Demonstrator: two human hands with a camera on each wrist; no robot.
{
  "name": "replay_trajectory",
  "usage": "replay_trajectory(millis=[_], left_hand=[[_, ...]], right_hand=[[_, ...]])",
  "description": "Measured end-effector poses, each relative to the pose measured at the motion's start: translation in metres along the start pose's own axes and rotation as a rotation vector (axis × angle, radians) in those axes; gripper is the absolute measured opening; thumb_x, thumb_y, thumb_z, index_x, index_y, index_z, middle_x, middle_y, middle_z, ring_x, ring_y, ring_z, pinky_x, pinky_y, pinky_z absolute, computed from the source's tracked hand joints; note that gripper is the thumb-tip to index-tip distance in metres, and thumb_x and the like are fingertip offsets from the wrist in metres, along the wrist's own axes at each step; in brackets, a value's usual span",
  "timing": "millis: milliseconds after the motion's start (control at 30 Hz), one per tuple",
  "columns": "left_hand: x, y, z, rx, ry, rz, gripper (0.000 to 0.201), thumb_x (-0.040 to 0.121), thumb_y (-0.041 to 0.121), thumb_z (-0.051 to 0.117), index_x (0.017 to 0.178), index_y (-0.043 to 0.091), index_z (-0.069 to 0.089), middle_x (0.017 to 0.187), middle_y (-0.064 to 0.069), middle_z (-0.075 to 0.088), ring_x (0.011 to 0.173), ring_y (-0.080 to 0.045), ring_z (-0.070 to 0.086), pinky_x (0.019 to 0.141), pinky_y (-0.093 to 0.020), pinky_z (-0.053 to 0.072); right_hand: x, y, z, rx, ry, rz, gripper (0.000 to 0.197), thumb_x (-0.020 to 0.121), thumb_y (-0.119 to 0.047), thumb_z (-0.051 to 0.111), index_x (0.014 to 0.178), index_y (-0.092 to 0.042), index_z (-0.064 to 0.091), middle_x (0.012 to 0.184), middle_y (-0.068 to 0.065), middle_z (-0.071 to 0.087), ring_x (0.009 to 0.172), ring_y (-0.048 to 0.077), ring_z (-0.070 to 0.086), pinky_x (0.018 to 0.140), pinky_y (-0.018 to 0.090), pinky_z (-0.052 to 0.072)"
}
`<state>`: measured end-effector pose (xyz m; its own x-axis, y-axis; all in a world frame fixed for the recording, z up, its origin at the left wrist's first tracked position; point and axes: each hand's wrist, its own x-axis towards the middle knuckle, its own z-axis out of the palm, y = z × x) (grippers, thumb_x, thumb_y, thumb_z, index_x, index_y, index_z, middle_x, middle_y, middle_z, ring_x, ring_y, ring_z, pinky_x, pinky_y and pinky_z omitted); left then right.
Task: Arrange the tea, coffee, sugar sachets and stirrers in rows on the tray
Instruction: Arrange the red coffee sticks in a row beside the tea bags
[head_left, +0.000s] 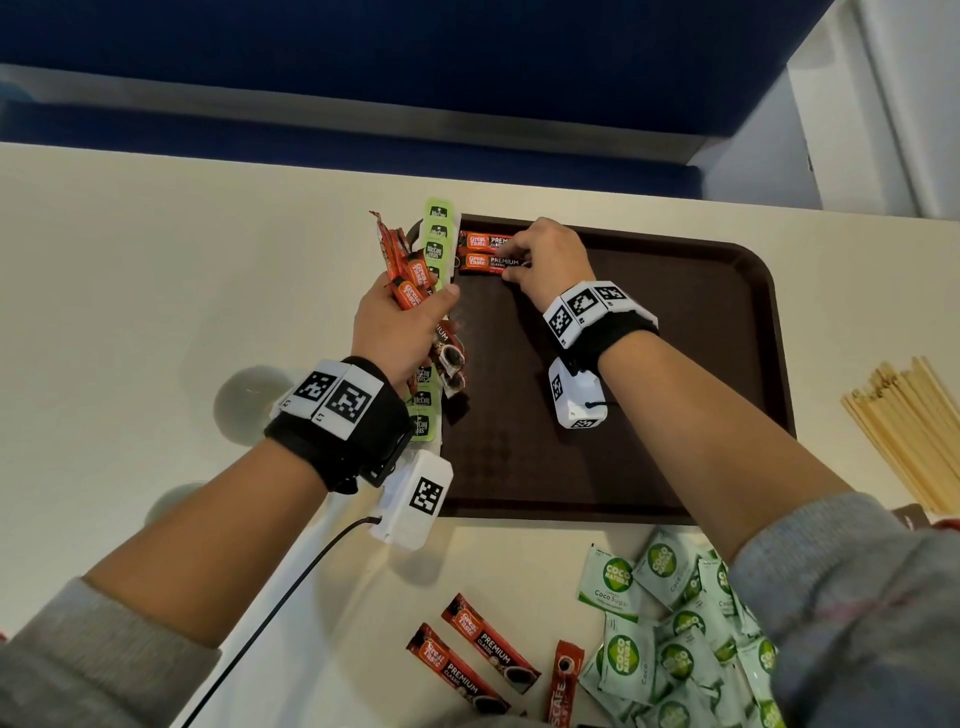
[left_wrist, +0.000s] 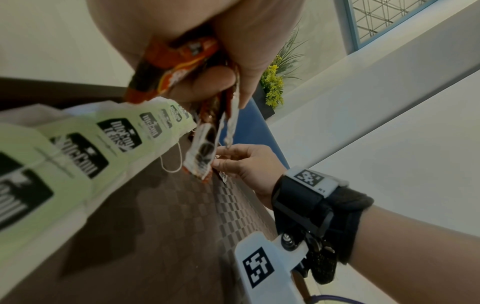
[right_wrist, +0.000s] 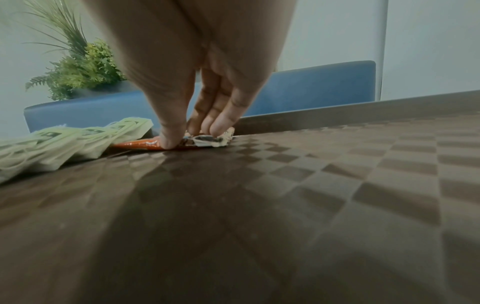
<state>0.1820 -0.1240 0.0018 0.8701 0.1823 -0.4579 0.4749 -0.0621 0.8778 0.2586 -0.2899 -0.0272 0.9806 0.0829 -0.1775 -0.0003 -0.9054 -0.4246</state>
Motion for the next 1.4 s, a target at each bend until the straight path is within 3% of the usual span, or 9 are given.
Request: replay_trajectory(millis=[200, 300, 500, 633, 733, 867, 1033, 1200, 1400], left_hand=[[-0.001, -0.001, 0.002, -0.021, -0.001, 0.008, 0.028, 0.081, 0.032, 0.071, 0.106, 0.019, 0.066, 0.093, -0.002, 0.073, 0.082, -0.021, 0.07, 0.084, -0.043, 0.057], [-0.002, 0.0, 0.004, -0.044, -0.016, -0.014, 0.02, 0.088, 0.032, 0.064, 0.103, 0.02, 0.064, 0.083, 0.0, 0.071, 0.07, -0.015, 0.068, 0.063, -0.029, 0.055], [-0.003, 0.0, 0.005, -0.072, -0.023, -0.037, 0.02, 0.091, 0.032, 0.061, 0.105, 0.019, 0.062, 0.079, 0.001, 0.069, 0.063, -0.011, 0.066, 0.053, -0.022, 0.049], [-0.005, 0.002, 0.006, -0.069, -0.046, -0.044, 0.013, 0.094, 0.033, 0.056, 0.1, 0.022, 0.06, 0.08, -0.001, 0.071, 0.062, -0.011, 0.067, 0.038, -0.017, 0.042], [-0.007, 0.001, 0.007, -0.075, -0.077, -0.055, 0.017, 0.094, 0.033, 0.056, 0.103, 0.02, 0.06, 0.083, -0.004, 0.072, 0.066, -0.014, 0.069, 0.039, -0.018, 0.043], [-0.015, 0.001, 0.007, -0.06, -0.144, -0.008, 0.019, 0.092, 0.03, 0.061, 0.102, 0.014, 0.062, 0.079, -0.003, 0.071, 0.061, -0.01, 0.069, 0.041, -0.019, 0.045], [-0.022, 0.003, 0.006, -0.108, -0.184, 0.004, 0.018, 0.089, 0.024, 0.065, 0.103, 0.012, 0.063, 0.086, -0.007, 0.072, 0.066, -0.015, 0.072, 0.039, -0.017, 0.045], [-0.024, 0.0, 0.003, -0.07, -0.187, 0.063, 0.018, 0.088, 0.025, 0.066, 0.1, 0.013, 0.065, 0.081, -0.009, 0.072, 0.056, -0.014, 0.068, 0.04, -0.019, 0.045], [-0.022, -0.004, 0.0, -0.031, -0.128, 0.058, 0.032, 0.088, 0.03, 0.066, 0.105, 0.004, 0.063, 0.082, -0.008, 0.07, 0.047, -0.008, 0.062, 0.041, -0.02, 0.044]], right_hand=[[0.001, 0.002, 0.001, 0.009, -0.002, 0.002, 0.03, 0.083, -0.018, 0.07, 0.113, -0.017, 0.067, 0.118, 0.008, 0.055, 0.11, 0.023, 0.053, 0.097, 0.034, 0.044], [0.001, 0.002, 0.0, 0.011, -0.004, -0.006, 0.031, 0.082, -0.019, 0.071, 0.112, -0.016, 0.067, 0.119, 0.008, 0.055, 0.11, 0.023, 0.053, 0.098, 0.035, 0.044], [-0.004, 0.002, -0.002, 0.038, 0.016, -0.026, 0.032, 0.082, -0.024, 0.071, 0.113, -0.016, 0.066, 0.119, 0.007, 0.055, 0.113, 0.021, 0.05, 0.098, 0.033, 0.041], [-0.013, -0.006, -0.007, 0.16, 0.056, -0.056, 0.026, 0.084, -0.029, 0.068, 0.105, -0.014, 0.069, 0.106, 0.004, 0.061, 0.096, 0.014, 0.055, 0.088, 0.027, 0.046], [-0.025, -0.017, -0.015, 0.283, 0.056, -0.069, 0.026, 0.089, -0.035, 0.061, 0.099, -0.013, 0.071, 0.09, -0.005, 0.061, 0.084, 0.005, 0.054, 0.07, 0.012, 0.039], [-0.037, -0.036, -0.023, 0.455, -0.09, -0.052, 0.035, 0.089, -0.045, 0.058, 0.096, -0.014, 0.071, 0.086, -0.002, 0.07, 0.081, 0.012, 0.066, 0.078, 0.03, 0.055], [-0.047, -0.048, -0.031, 0.62, -0.235, -0.055, 0.028, 0.085, -0.038, 0.065, 0.098, -0.014, 0.071, 0.098, 0.006, 0.071, 0.089, 0.019, 0.069, 0.078, 0.037, 0.059], [-0.052, -0.047, -0.036, 0.598, -0.248, -0.089, 0.013, 0.082, -0.026, 0.07, 0.082, -0.014, 0.068, 0.091, 0.011, 0.07, 0.081, 0.018, 0.067, 0.072, 0.028, 0.056], [-0.052, -0.045, -0.041, 0.526, -0.16, -0.111, 0.009, 0.09, -0.02, 0.06, 0.083, -0.023, 0.055, 0.077, -0.01, 0.065, 0.068, -0.001, 0.061, 0.059, 0.009, 0.046]])
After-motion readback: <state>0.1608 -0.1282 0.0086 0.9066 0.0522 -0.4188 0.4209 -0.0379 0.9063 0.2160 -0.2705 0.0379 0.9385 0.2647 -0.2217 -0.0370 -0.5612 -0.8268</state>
